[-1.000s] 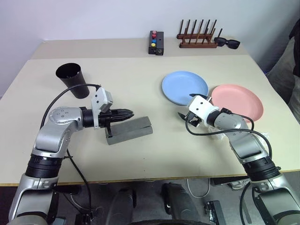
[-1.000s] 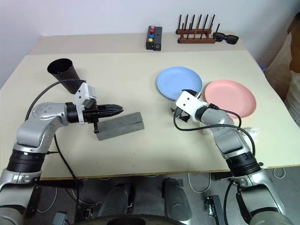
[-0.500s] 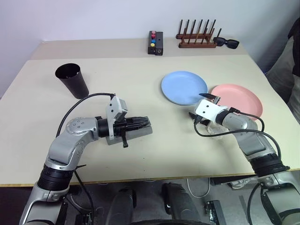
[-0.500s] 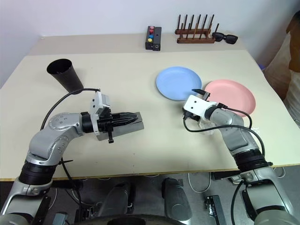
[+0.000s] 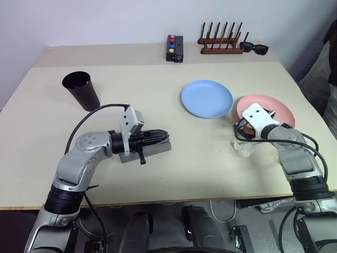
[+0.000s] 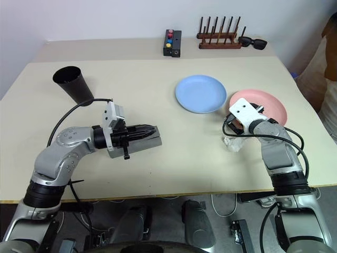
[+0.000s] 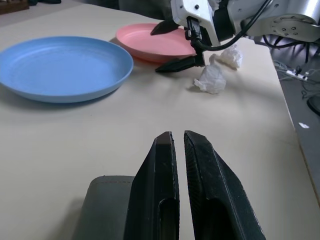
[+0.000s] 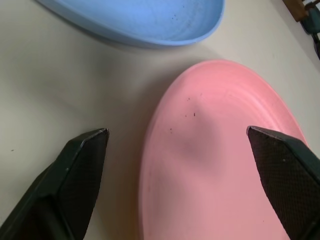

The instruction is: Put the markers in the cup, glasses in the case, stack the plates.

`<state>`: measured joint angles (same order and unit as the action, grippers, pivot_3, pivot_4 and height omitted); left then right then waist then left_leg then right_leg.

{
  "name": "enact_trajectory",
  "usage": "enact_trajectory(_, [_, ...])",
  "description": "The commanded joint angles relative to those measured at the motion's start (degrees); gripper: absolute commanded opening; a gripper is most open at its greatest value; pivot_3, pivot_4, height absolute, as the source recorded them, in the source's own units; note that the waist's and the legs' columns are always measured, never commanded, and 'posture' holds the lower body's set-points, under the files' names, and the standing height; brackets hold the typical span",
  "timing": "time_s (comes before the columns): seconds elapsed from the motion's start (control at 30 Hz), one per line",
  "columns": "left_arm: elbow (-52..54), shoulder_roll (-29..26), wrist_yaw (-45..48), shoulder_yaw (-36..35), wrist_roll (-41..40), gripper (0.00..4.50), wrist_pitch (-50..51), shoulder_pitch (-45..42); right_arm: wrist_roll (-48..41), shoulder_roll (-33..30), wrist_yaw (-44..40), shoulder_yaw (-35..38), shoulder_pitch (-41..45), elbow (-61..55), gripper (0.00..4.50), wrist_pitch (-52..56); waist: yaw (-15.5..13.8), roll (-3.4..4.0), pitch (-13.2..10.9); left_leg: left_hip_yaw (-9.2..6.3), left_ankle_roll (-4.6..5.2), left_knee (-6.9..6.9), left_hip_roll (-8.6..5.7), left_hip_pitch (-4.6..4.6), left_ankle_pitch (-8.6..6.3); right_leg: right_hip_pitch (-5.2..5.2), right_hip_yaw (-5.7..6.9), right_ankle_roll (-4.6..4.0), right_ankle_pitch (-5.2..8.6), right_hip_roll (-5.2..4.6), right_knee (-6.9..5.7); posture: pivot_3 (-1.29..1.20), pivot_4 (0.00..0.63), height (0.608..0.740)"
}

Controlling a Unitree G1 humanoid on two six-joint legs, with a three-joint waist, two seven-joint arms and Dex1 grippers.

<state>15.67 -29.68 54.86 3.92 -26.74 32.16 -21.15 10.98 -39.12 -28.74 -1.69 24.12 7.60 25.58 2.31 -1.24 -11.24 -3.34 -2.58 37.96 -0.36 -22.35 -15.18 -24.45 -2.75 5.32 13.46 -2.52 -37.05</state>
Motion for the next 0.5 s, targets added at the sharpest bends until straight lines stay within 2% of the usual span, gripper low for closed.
enact_trajectory(0.03, [0.7, 0.2, 0.3, 0.2, -0.7, 0.27, -1.1, -1.2, -0.3, -0.3, 0.3, 1.2, 0.2, -1.5, 2.83, 1.1, 0.0, 0.0, 0.0, 0.0, 0.0, 0.0, -0.01, -0.01, 0.0, 0.0, 0.0, 0.0, 0.0, 0.0, 0.0, 0.0, 0.15, 0.735])
enact_trajectory(0.2, [0.6, 0.2, 0.3, 0.2, -0.6, 0.27, -1.4, -1.1, -0.5, -0.1, 0.7, 1.4, 0.1, -2.3, 0.21, 1.6, 0.0, 0.0, 0.0, 0.0, 0.0, 0.0, -0.01, -0.01, 0.0, 0.0, 0.0, 0.0, 0.0, 0.0, 0.01, 0.0, 0.15, 0.735])
enact_trajectory(0.23, [0.5, 0.3, 0.2, 0.2, -0.5, 0.27, -1.6, -1.1, -0.3, -0.1, 1.1, 1.4, 0.2, -2.8, 0.05, 1.7, 0.0, 0.0, 0.0, 0.0, 0.0, 0.0, -0.01, -0.01, 0.0, 0.0, 0.0, 0.0, 0.0, 0.0, 0.01, 0.0, 0.15, 0.735])
enact_trajectory(0.43, [-0.9, 1.3, -1.6, -0.8, 0.5, 0.27, -3.5, -1.5, 1.2, -0.4, 3.5, 1.2, 0.5, -5.4, 0.05, 1.4, 0.1, 0.01, 0.0, -0.01, 0.0, 0.0, 0.0, 0.0, 0.0, 0.0, 0.0, 0.01, 0.0, 0.01, 0.01, 0.0, 0.15, 0.735])
enact_trajectory(0.5, [-1.9, 1.8, -2.8, -1.3, 1.2, 0.27, -5.0, -1.9, 2.5, -1.2, 4.1, 0.0, 0.8, -6.1, 0.05, -2.4, 0.0, 0.02, 0.0, 0.0, 0.0, 0.0, -0.01, -0.01, 0.0, 0.0, 0.0, 0.01, 0.0, 0.0, 0.01, 0.0, 0.15, 0.735])
